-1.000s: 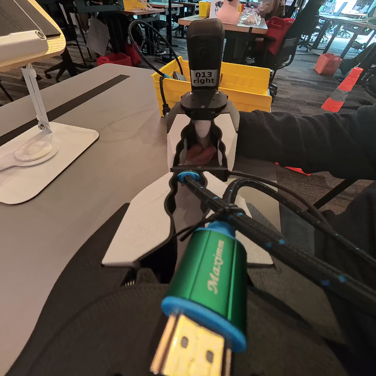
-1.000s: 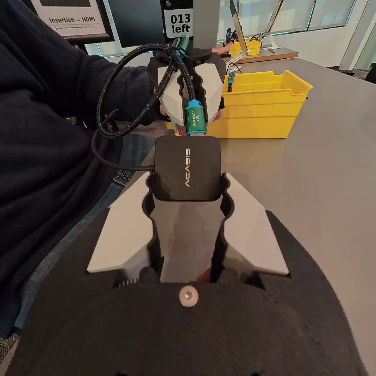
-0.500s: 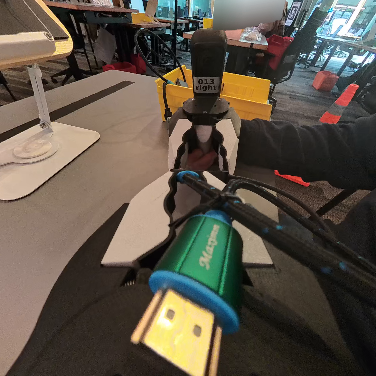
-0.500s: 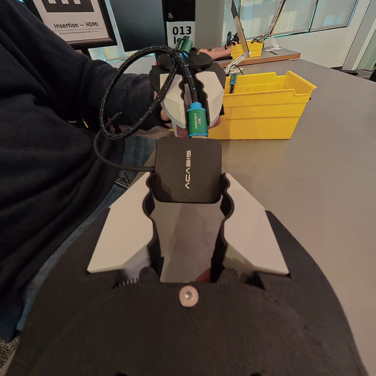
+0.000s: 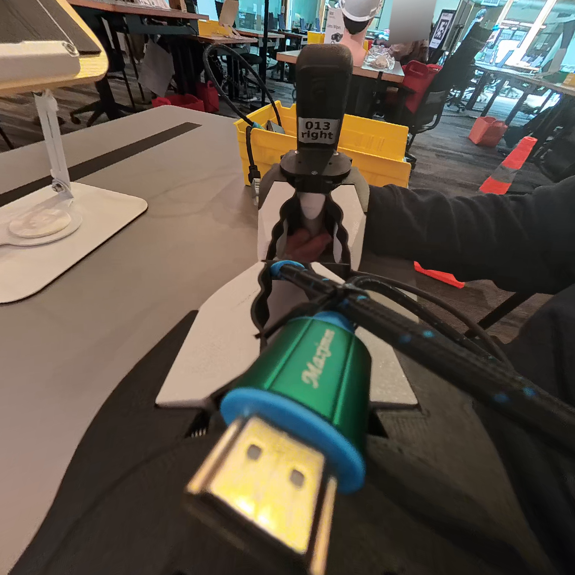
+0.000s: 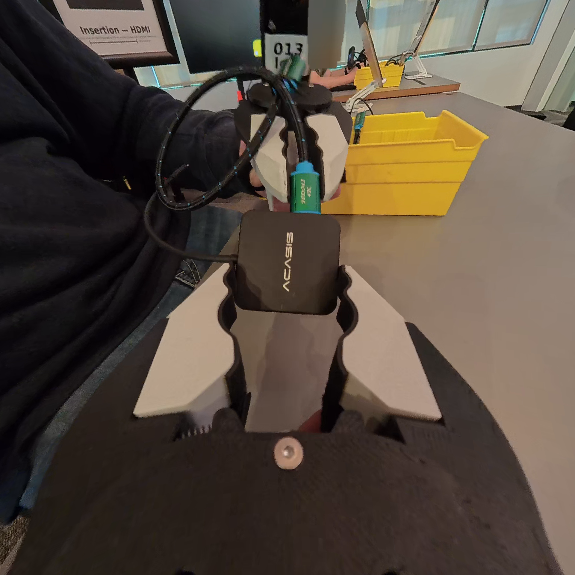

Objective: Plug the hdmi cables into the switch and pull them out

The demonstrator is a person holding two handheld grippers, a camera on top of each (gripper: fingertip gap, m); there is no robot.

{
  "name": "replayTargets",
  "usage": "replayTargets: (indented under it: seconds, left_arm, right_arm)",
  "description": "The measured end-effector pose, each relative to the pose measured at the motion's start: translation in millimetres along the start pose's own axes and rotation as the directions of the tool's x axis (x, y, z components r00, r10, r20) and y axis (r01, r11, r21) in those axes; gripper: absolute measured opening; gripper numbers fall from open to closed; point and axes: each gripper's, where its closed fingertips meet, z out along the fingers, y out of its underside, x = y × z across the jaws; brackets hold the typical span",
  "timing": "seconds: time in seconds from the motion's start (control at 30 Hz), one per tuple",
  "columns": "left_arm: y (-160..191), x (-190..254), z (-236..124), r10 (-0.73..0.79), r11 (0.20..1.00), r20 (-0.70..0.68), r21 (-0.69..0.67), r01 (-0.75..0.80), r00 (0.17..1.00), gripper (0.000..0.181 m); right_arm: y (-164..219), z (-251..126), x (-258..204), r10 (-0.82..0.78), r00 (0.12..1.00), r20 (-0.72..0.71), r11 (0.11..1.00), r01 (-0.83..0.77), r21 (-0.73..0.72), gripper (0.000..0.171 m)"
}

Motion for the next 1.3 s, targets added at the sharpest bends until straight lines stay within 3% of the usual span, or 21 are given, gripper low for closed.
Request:
replayTargets:
  seconds: [0.03, 0.2, 0.5, 0.87, 0.93, 1.0, 1.3]
  left_arm:
    - [1, 1, 1, -0.008, 1.0, -0.013, -0.006, 0.008, 1.0, 0.02]
    - [4, 1, 3, 0.005, 1.0, -0.013, -0.02, -0.005, 1.0, 0.021]
    - [-10, -2, -4, -0.003, 0.999, -0.009, 0.035, 0.004, 1.0, 0.022]
    - [-22, 4, 1, 0.002, 0.996, 0.001, 0.089, -0.002, 1.0, 0.02]
    - [-21, 6, 4, 0.01, 0.997, -0.005, 0.073, -0.009, 1.0, 0.02]
    - [-22, 8, 6, 0.014, 0.997, -0.005, 0.071, -0.014, 1.0, 0.02]
    - [-28, 3, 6, 0.017, 0.999, 0.038, 0.041, -0.019, 0.999, 0.022]
  right_arm:
    - [0, 1, -1, -0.007, 1.0, 0.005, 1.0, 0.007, -0.004, 0.062]
    - [6, 4, -1, -0.017, 1.0, -0.002, 0.999, 0.017, -0.042, 0.062]
    - [-7, 5, 3, 0.007, 0.999, -0.036, 0.999, -0.006, 0.041, 0.065]
    - [-7, 11, -1, -0.005, 0.999, -0.038, 0.999, 0.007, 0.042, 0.087]
    - [-2, 17, -5, -0.035, 0.999, -0.029, 0.999, 0.035, 0.002, 0.086]
    - [-1, 20, -7, -0.07, 0.997, -0.038, 0.997, 0.069, -0.015, 0.074]
    - [-7, 19, -1, -0.028, 0.995, -0.093, 1.0, 0.028, -0.003, 0.071]
